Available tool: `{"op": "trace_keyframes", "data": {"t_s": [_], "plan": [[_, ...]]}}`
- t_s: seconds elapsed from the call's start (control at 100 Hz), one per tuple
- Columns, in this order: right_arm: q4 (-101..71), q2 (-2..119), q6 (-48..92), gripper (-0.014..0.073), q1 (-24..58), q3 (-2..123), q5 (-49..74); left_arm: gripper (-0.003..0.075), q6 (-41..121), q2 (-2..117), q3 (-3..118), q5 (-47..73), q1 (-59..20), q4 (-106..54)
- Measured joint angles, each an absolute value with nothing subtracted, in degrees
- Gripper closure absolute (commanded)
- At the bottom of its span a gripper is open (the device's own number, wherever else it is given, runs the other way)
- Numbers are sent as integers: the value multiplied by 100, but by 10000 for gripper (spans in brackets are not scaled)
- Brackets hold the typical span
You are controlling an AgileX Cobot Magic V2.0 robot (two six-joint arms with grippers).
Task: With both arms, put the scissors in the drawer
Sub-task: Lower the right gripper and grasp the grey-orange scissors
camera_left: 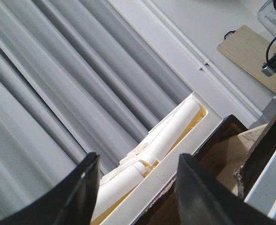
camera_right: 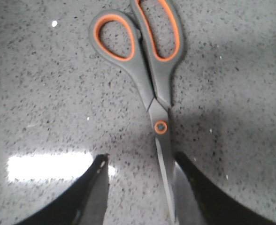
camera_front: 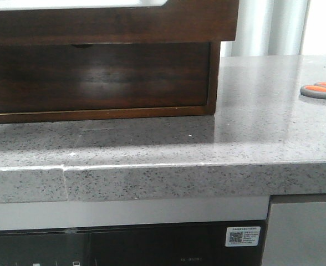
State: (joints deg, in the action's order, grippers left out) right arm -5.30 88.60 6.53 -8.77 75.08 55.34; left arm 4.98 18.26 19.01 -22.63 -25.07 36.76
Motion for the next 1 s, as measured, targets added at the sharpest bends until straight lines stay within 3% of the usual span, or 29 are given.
{"op": "trace_keyframes", "data": {"t_s": [0.44,1.0], "plan": [[-333,9830,982,358,-877,8008,5708,394,498,1826,1901,-2251,-2507,3673],[-323,10174,1277,358,-877,8021,5565,393,498,1826,1901,-2241,-2507,3673]]}}
